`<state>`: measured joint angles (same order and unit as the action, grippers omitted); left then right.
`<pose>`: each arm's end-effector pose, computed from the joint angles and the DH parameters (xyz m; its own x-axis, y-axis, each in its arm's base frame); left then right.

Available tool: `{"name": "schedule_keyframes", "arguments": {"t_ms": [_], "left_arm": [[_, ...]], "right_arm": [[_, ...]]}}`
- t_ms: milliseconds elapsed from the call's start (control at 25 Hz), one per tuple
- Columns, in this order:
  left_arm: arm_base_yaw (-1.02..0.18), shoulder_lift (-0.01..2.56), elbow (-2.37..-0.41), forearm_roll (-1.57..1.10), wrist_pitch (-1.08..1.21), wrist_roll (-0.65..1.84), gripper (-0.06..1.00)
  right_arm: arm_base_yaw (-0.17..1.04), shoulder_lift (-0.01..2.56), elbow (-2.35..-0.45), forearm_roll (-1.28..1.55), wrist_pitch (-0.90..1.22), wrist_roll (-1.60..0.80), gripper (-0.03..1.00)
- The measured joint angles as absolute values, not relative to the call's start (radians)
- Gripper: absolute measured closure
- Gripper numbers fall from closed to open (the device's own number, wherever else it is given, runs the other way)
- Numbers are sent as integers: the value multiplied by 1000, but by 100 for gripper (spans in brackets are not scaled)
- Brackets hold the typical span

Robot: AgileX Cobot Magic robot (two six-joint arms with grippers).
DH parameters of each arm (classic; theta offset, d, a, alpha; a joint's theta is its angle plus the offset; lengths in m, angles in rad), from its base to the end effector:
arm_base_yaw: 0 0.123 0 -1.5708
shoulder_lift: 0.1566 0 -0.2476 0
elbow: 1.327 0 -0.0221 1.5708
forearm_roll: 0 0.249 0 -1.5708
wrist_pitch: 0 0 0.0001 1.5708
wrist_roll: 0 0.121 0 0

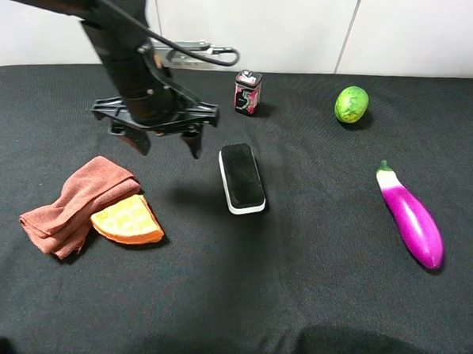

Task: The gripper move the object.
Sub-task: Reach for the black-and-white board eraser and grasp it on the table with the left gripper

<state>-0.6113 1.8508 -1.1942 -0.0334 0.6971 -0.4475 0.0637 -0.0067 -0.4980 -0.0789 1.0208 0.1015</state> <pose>0.2954 -0.2102 0.1163 -0.9593 0.1160 -0.2576 0.1595 0.9750 -0.1549 0.0597 -0.0043 0.2671 -0.4132 0.0338 -0.9100 0.0224 0.9994 0.0269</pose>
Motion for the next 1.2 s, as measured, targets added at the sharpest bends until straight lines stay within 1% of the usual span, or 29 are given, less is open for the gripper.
{"name": "schedule_keyframes", "arguments": {"t_ms": [320, 680, 1200], "left_arm": [[-676, 1965, -1313, -34, 699, -499, 16], [-720, 2043, -1386, -35, 692, -554, 16], [-741, 2137, -1461, -34, 681, -562, 16]], "right_arm": [[64, -7, -498, -79, 1021, 102, 34], [64, -7, -498, -79, 1021, 102, 34], [64, -7, -498, -79, 1021, 102, 34]]}}
